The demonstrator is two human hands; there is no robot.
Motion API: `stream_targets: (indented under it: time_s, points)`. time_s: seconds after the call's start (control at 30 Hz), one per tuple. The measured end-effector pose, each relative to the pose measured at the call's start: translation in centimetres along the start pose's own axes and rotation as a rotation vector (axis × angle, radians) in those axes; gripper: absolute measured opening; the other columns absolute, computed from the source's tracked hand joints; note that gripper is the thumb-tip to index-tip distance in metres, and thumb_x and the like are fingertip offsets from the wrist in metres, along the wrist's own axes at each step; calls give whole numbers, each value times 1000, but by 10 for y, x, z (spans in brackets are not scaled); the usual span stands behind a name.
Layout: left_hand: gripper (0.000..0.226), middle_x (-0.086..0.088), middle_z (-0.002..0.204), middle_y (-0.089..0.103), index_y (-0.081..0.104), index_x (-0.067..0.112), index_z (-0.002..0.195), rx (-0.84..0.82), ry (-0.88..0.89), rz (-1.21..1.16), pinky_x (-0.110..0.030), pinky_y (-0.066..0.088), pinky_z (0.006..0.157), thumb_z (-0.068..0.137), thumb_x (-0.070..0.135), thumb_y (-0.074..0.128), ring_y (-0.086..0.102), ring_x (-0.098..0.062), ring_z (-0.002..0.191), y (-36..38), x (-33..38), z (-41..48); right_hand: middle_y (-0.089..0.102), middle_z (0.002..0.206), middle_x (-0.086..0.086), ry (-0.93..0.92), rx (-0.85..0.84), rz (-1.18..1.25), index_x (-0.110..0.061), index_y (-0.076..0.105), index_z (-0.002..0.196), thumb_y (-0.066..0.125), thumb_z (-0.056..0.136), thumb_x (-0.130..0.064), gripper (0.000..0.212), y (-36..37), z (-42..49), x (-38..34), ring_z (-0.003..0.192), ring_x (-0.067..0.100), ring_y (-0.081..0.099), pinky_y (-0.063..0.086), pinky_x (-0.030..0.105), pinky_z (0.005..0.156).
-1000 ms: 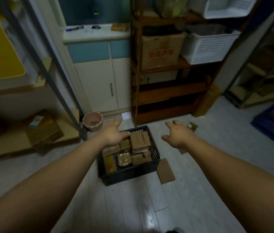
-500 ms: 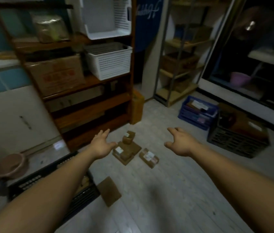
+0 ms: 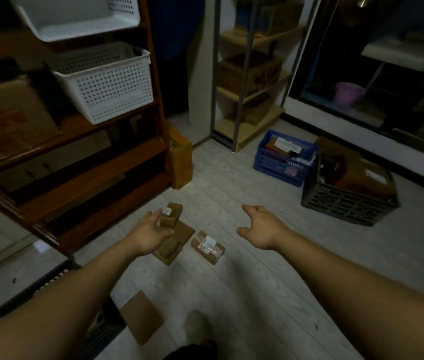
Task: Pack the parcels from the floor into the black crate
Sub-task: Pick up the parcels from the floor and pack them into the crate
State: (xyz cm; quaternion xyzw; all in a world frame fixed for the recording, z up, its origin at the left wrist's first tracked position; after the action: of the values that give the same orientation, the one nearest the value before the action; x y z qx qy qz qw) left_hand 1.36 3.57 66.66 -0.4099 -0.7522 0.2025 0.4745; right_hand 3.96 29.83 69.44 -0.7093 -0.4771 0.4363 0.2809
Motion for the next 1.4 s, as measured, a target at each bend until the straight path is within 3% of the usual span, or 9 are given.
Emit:
stream_targets:
  time_s: [0.17, 0.33, 0.43, 0.53, 0.6, 0.73, 0.93, 1.2, 1.4]
  points:
    - [74, -10, 158, 12, 16, 22, 151, -101, -20, -41, -44, 23, 116, 91, 39, 56, 18, -31, 143, 18, 37, 88, 16, 158, 10, 38, -15, 44, -20, 12, 153, 52, 94, -44, 76, -36, 66, 21, 142, 29, 22, 25, 41, 116]
    - [108, -16, 144, 40, 44, 22, 133, -163, -61, -14, -56, 38, 103, 51, 92, 49, 42, -41, 126, 56, 15, 196, 18, 157, 10, 75, -44, 84, -19, 13, 153, 53, 94, -44, 75, -53, 118, 44, 142, 27, 24, 24, 36, 116]
    - [80, -15, 153, 25, 21, 11, 149, -182, -123, -135, -34, 33, 106, 88, 45, 59, 34, -34, 135, 47, 59, 175, 17, 158, 9, 67, -123, 84, -18, 13, 153, 53, 94, -44, 76, -48, 156, 56, 143, 25, 23, 21, 33, 114]
    - [58, -5, 143, 38, 26, 9, 146, -143, -135, -266, -14, 31, 89, 95, 16, 53, 42, -20, 124, 58, 71, 183, 17, 158, 8, 25, -204, 53, -19, 13, 153, 52, 95, -43, 74, -39, 193, 63, 143, 24, 23, 21, 31, 113]
    - [53, -1, 141, 37, 32, 7, 143, -104, -198, -337, -11, 30, 88, 95, 17, 53, 43, -16, 118, 68, 58, 198, 15, 159, 8, -16, -295, 21, -21, 12, 154, 50, 96, -42, 73, -28, 223, 66, 144, 25, 20, 21, 33, 114]
    - [74, -9, 156, 21, 20, 12, 150, -8, -411, -455, -30, 21, 114, 91, 38, 57, 24, -24, 142, 98, 32, 214, 15, 159, 7, -125, -446, -97, -22, 13, 153, 51, 96, -43, 72, -13, 287, 78, 144, 25, 22, 24, 35, 114]
    - [75, -7, 159, 11, 14, 17, 151, 62, -688, -538, -37, 12, 117, 92, 39, 55, 10, -23, 147, 180, 15, 233, 22, 157, 7, -219, -556, -115, -22, 19, 152, 53, 94, -42, 70, 14, 382, 102, 141, 27, 29, 30, 38, 113]
    - [74, -8, 159, 11, 14, 19, 151, -6, -799, -532, -42, 15, 119, 92, 36, 56, 11, -26, 146, 320, -59, 322, 24, 156, 6, -226, -607, 6, -24, 19, 152, 54, 95, -34, 67, 161, 487, 144, 139, 26, 31, 35, 36, 106]
    - [74, -5, 158, 17, 15, 15, 150, 95, -793, -683, -28, 25, 111, 92, 32, 57, 20, -23, 144, 420, -141, 427, 28, 155, 6, -130, -602, 141, -24, 18, 152, 57, 93, -34, 71, 327, 564, 197, 136, 26, 38, 45, 32, 97]
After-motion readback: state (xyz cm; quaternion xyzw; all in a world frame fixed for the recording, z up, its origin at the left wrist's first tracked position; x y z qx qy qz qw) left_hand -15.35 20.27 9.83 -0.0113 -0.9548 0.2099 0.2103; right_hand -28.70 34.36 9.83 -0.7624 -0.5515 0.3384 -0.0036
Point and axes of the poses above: each hand's wrist, its own z-axis towards the middle knuckle, its own y-axis out of the palm, x = y × z, the point moved 8 cm from there along z, towards the middle knuckle
